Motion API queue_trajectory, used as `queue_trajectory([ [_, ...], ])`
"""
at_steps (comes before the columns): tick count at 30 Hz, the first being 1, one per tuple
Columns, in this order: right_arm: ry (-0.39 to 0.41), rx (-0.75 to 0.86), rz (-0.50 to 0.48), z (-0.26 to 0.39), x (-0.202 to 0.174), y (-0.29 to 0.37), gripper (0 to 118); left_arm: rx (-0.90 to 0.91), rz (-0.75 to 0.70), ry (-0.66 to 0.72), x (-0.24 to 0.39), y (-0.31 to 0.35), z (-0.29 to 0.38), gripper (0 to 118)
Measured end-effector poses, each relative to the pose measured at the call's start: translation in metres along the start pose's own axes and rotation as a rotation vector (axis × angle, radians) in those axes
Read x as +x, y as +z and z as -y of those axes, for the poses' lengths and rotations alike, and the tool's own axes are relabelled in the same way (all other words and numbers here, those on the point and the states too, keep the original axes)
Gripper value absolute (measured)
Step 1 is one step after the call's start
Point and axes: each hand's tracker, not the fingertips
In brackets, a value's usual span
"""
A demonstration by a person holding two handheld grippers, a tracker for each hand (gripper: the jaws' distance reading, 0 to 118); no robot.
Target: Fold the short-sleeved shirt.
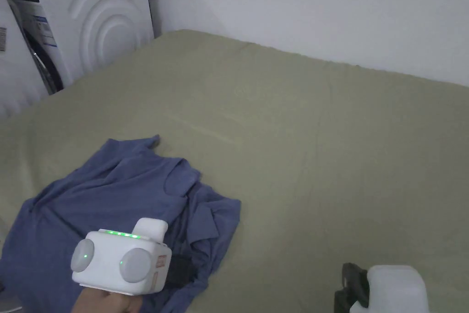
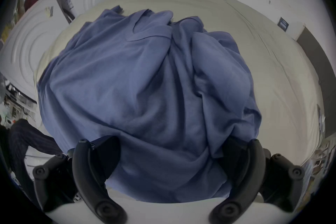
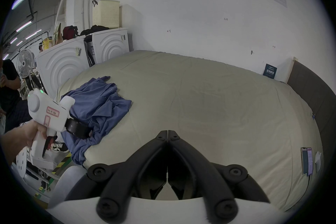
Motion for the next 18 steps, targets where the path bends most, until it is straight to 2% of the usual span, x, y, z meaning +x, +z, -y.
queue_trajectory([
  [1, 0.0, 0.001, 0.001, 0.0, 0.001, 0.002, 0, 0.061, -0.013, 0.023, -0.003, 0.005, 0.0, 38],
  [3, -0.002, 0.005, 0.007, 0.001, 0.002, 0.007, 0, 0.088, -0.032, 0.029, -0.008, 0.011, -0.009, 6],
  [4, -0.002, 0.006, 0.009, 0.001, 0.002, 0.01, 0, 0.032, 0.035, 0.083, -0.013, 0.007, -0.008, 6],
  [7, -0.004, 0.016, 0.025, 0.004, 0.007, 0.024, 0, 0.043, 0.048, 0.099, -0.018, 0.012, -0.01, 7],
  [10, -0.023, 0.016, 0.047, 0.008, 0.015, 0.036, 0, 0.098, 0.139, 0.159, -0.024, 0.026, -0.017, 7],
  [18, -0.089, 0.019, 0.144, 0.025, 0.055, 0.066, 0, 0.191, 0.185, 0.109, 0.04, 0.054, -0.074, 7],
])
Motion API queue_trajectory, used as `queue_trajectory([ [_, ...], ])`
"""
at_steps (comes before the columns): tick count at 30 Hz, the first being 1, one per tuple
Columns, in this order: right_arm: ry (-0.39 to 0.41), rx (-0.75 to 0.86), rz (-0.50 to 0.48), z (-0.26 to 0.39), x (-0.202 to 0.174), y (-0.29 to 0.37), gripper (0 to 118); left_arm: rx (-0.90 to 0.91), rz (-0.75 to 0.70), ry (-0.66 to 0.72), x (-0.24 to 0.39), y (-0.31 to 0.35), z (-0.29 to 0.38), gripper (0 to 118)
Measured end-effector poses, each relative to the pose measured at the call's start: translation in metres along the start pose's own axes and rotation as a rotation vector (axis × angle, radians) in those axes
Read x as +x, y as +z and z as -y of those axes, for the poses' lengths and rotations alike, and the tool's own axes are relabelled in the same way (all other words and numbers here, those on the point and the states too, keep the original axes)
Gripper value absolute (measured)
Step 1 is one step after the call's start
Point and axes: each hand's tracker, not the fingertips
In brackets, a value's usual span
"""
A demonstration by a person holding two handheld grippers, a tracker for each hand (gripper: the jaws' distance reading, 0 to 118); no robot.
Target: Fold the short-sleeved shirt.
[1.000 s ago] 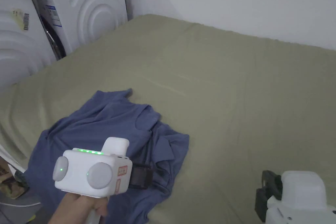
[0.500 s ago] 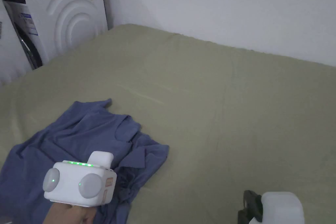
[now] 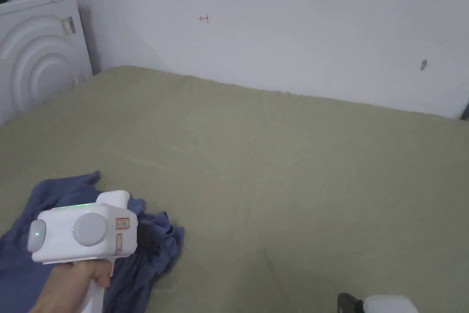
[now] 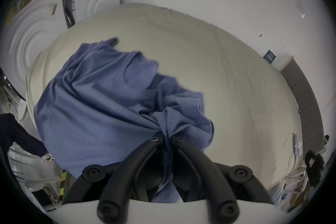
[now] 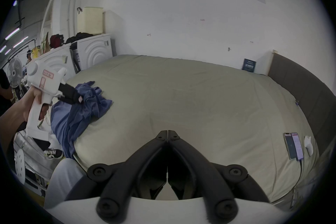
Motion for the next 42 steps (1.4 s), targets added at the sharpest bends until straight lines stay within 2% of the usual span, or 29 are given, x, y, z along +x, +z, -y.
queue_trajectory([
  [7, -0.062, -0.002, 0.117, 0.01, 0.045, 0.019, 0, 0.034, 0.137, -0.133, 0.128, -0.024, -0.049, 7],
  [9, -0.089, -0.005, 0.149, 0.014, 0.061, 0.023, 0, 0.033, 0.2, -0.185, 0.185, -0.032, -0.057, 7],
  [17, -0.172, -0.035, 0.266, 0.027, 0.112, 0.029, 0, 0.016, 0.46, -0.388, 0.384, -0.043, -0.054, 7],
  [21, -0.203, -0.054, 0.306, 0.032, 0.132, 0.031, 0, 0.01, 0.565, -0.499, 0.461, -0.043, -0.036, 7],
  [24, -0.225, -0.067, 0.322, 0.037, 0.143, 0.028, 0, -0.068, 0.579, -0.559, 0.492, -0.057, -0.01, 7],
  [28, -0.245, -0.081, 0.327, 0.04, 0.15, 0.024, 0, -0.194, 0.464, -0.647, 0.508, -0.106, 0.038, 7],
  [31, -0.254, -0.093, 0.323, 0.045, 0.153, 0.02, 0, -0.221, 0.335, -0.703, 0.503, -0.135, 0.066, 7],
  [36, -0.255, -0.107, 0.314, 0.043, 0.153, 0.016, 0, -0.244, 0.354, -0.658, 0.484, -0.148, 0.075, 9],
  [37, -0.256, -0.108, 0.311, 0.042, 0.152, 0.015, 0, -0.229, 0.381, -0.627, 0.481, -0.147, 0.074, 27],
  [38, -0.257, -0.108, 0.308, 0.042, 0.151, 0.015, 0, -0.222, 0.401, -0.619, 0.477, -0.146, 0.072, 64],
  [39, -0.257, -0.106, 0.299, 0.04, 0.15, 0.016, 0, -0.22, 0.38, -0.607, 0.474, -0.143, 0.07, 111],
  [40, -0.255, -0.104, 0.294, 0.039, 0.148, 0.017, 0, -0.213, 0.368, -0.607, 0.471, -0.142, 0.07, 115],
  [42, -0.24, -0.097, 0.287, 0.036, 0.143, 0.019, 0, -0.176, 0.392, -0.572, 0.447, -0.12, 0.074, 114],
])
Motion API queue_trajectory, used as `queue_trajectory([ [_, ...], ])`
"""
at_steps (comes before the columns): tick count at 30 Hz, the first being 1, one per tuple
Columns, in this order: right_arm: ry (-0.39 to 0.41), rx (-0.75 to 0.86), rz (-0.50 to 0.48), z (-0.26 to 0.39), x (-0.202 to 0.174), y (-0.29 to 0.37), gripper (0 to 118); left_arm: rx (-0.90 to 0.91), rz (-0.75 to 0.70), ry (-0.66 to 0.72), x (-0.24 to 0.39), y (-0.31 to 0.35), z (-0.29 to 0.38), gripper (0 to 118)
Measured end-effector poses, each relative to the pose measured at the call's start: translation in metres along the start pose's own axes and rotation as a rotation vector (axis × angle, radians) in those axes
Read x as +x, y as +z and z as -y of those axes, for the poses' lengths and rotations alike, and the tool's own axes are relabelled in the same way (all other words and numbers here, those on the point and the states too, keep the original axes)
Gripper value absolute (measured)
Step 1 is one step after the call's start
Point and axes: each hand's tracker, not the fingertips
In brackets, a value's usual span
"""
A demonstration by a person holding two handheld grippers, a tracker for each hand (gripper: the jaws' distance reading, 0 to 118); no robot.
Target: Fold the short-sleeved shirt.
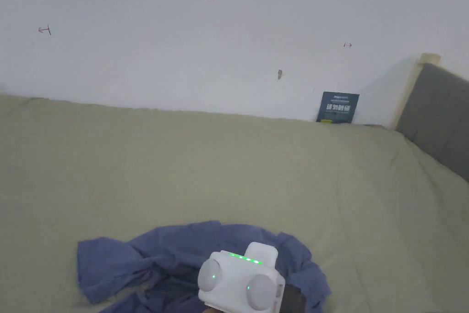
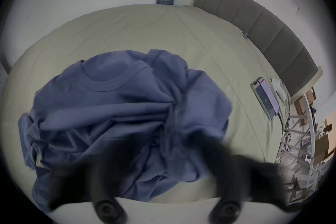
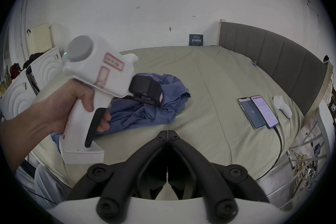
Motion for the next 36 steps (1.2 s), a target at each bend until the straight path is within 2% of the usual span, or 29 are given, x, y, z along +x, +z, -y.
queue_trajectory([
  [3, 0.01, 0.019, -0.013, -0.003, -0.006, 0.006, 0, -0.015, -0.002, 0.018, -0.023, 0.036, 0.01, 114],
  [6, 0.017, 0.041, -0.036, -0.004, -0.014, 0.011, 0, 0.062, 0.0, 0.029, -0.047, 0.096, 0.045, 113],
  [8, 0.028, 0.05, -0.052, -0.006, -0.02, 0.017, 0, 0.085, 0.035, 0.018, -0.059, 0.142, 0.072, 103],
  [9, 0.032, 0.053, -0.061, -0.006, -0.024, 0.019, 0, 0.101, 0.032, 0.046, -0.066, 0.161, 0.086, 92],
  [10, 0.036, 0.056, -0.072, -0.005, -0.027, 0.021, 0, 0.133, 0.017, 0.103, -0.075, 0.183, 0.104, 71],
  [11, 0.041, 0.052, -0.081, -0.005, -0.032, 0.021, 0, 0.153, -0.006, 0.133, -0.086, 0.199, 0.124, 40],
  [12, 0.046, 0.054, -0.088, -0.003, -0.036, 0.022, 0, 0.18, -0.036, 0.157, -0.092, 0.213, 0.141, 0],
  [13, 0.05, 0.055, -0.093, -0.002, -0.041, 0.023, 0, 0.275, -0.104, 0.198, -0.099, 0.232, 0.16, 0],
  [15, 0.057, 0.059, -0.11, -0.001, -0.049, 0.026, 0, 0.24, -0.153, 0.202, -0.103, 0.262, 0.187, 0],
  [19, 0.082, 0.061, -0.131, 0.001, -0.06, 0.026, 0, 0.29, -0.328, 0.249, -0.127, 0.292, 0.231, 0],
  [22, 0.099, 0.059, -0.138, 0.005, -0.067, 0.024, 0, 0.322, -0.324, 0.331, -0.147, 0.303, 0.244, 0],
  [30, 0.116, 0.039, -0.148, 0.012, -0.083, 0.026, 0, 0.324, -0.359, 0.384, -0.178, 0.31, 0.247, 0],
  [36, 0.124, 0.011, -0.156, 0.015, -0.085, 0.016, 0, 0.198, -0.326, 0.352, -0.226, 0.266, 0.226, 1],
])
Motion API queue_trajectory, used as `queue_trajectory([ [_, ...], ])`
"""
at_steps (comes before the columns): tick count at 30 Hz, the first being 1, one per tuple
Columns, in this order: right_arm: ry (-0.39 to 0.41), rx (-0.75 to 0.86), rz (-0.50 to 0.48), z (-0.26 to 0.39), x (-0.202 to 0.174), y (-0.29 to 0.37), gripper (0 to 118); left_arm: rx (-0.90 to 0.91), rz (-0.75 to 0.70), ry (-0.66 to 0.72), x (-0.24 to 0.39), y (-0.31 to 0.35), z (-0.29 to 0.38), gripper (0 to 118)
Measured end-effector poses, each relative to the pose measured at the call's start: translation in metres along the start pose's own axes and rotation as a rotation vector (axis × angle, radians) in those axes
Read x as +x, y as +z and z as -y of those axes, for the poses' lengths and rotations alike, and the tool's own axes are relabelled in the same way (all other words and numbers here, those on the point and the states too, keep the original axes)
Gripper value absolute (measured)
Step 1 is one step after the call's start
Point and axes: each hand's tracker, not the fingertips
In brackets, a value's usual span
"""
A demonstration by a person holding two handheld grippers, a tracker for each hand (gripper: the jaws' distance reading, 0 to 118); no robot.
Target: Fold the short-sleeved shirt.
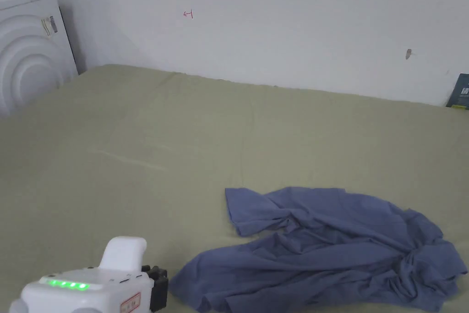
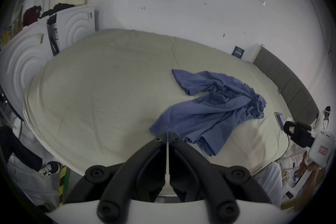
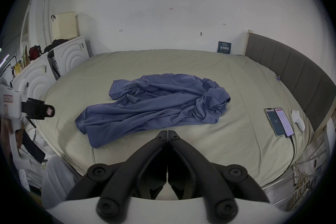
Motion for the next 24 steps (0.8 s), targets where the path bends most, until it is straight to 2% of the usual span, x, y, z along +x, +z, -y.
queue_trajectory([
  [1, 0.002, -0.003, 0.0, 0.0, 0.0, -0.001, 0, -0.02, -0.029, -0.023, -0.001, -0.011, -0.004, 15],
  [2, 0.003, -0.006, -0.001, 0.001, -0.001, -0.003, 0, -0.053, -0.034, -0.042, -0.001, -0.025, -0.008, 50],
  [3, 0.001, -0.01, -0.003, 0.001, -0.001, -0.005, 0, -0.105, -0.038, -0.037, 0.001, -0.038, -0.011, 99],
  [4, -0.002, -0.016, -0.004, -0.001, -0.003, -0.004, 0, -0.076, -0.051, -0.019, -0.001, -0.045, -0.012, 118],
  [5, 0.0, -0.021, -0.008, -0.001, -0.004, -0.005, 0, -0.088, -0.047, -0.016, 0.0, -0.056, -0.018, 114],
  [10, 0.009, -0.04, -0.008, 0.001, -0.003, -0.012, 0, -0.177, -0.126, -0.087, 0.006, -0.108, -0.028, 114],
  [12, 0.016, -0.042, -0.005, 0.001, -0.003, -0.012, 0, -0.216, -0.116, -0.095, 0.02, -0.118, -0.024, 114],
  [14, 0.016, -0.043, -0.008, 0.001, -0.004, -0.012, 0, -0.267, -0.084, -0.11, 0.027, -0.125, -0.017, 108],
  [16, 0.014, -0.047, -0.014, 0.002, -0.003, -0.014, 0, -0.235, -0.135, -0.142, 0.02, -0.138, -0.012, 104],
  [17, 0.015, -0.048, -0.013, 0.002, -0.003, -0.015, 0, -0.243, -0.122, -0.125, 0.019, -0.134, -0.014, 96],
  [18, 0.015, -0.048, -0.013, 0.003, -0.003, -0.015, 0, -0.235, -0.111, -0.116, 0.018, -0.129, -0.015, 79],
  [19, 0.009, -0.047, -0.015, 0.003, -0.002, -0.016, 0, -0.215, -0.11, -0.1, 0.021, -0.119, -0.018, 43],
  [20, 0.002, -0.048, -0.02, 0.005, -0.001, -0.016, 0, -0.21, -0.119, -0.113, 0.021, -0.113, -0.019, 0],
  [21, -0.001, -0.052, -0.026, 0.006, -0.001, -0.017, 0, -0.171, -0.101, -0.087, 0.018, -0.108, -0.02, 0],
  [24, -0.004, -0.044, -0.026, 0.005, -0.001, -0.013, 0, -0.196, -0.041, -0.027, 0.006, -0.097, -0.027, 0],
])
